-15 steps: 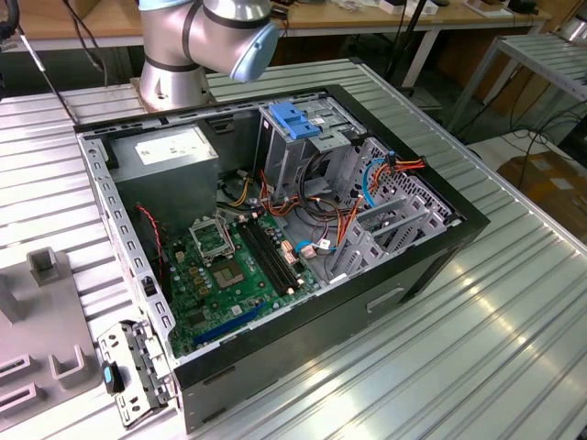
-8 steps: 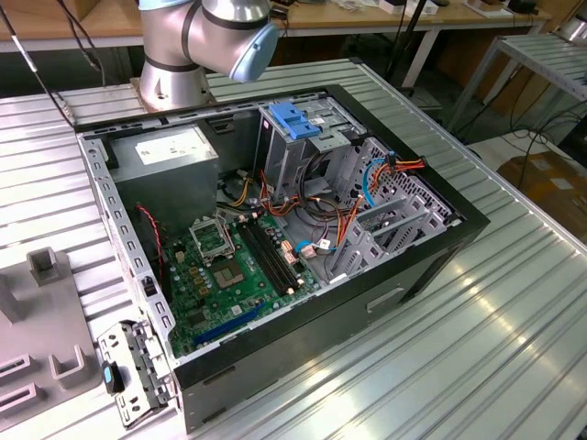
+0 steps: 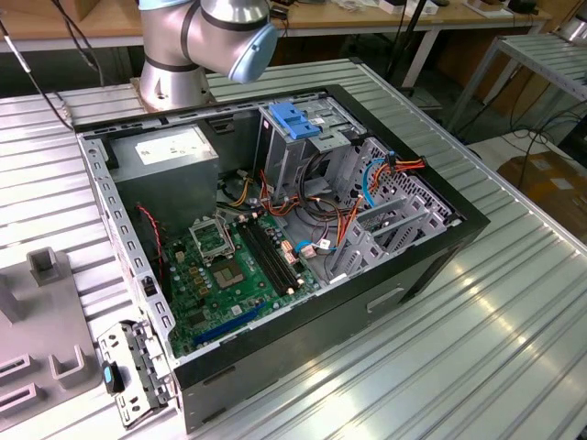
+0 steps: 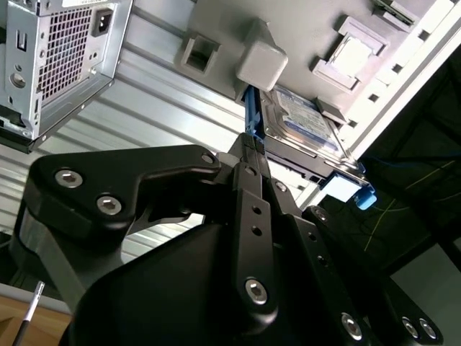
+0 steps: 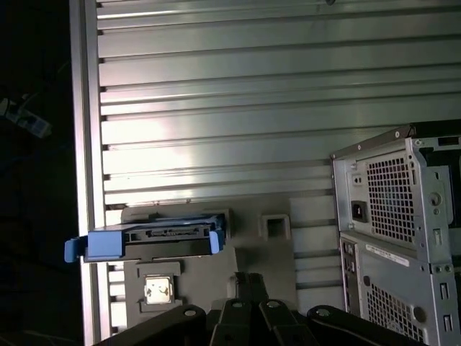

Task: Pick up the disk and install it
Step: 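Reach for the disk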

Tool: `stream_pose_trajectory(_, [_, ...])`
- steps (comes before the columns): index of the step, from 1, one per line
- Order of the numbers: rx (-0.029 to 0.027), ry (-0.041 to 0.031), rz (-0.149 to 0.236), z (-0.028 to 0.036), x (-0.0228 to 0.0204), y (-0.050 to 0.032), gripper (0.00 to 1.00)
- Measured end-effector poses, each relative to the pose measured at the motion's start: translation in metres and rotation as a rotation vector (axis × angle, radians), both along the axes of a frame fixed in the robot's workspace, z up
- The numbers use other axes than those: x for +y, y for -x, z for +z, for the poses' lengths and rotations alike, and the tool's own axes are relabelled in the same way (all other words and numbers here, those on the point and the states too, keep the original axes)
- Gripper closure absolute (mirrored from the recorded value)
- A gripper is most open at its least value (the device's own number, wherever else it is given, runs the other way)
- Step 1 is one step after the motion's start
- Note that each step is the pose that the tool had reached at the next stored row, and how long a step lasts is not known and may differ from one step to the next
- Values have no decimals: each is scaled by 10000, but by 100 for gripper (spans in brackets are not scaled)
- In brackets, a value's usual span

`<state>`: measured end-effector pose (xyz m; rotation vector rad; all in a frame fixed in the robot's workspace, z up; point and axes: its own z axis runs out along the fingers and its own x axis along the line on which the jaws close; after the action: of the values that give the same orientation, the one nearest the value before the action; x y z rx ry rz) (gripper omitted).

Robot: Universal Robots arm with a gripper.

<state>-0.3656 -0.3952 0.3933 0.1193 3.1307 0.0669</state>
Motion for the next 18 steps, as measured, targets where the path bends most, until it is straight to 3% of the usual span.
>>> stream_pose_trajectory(18, [0, -1, 0, 0, 3, 385, 89])
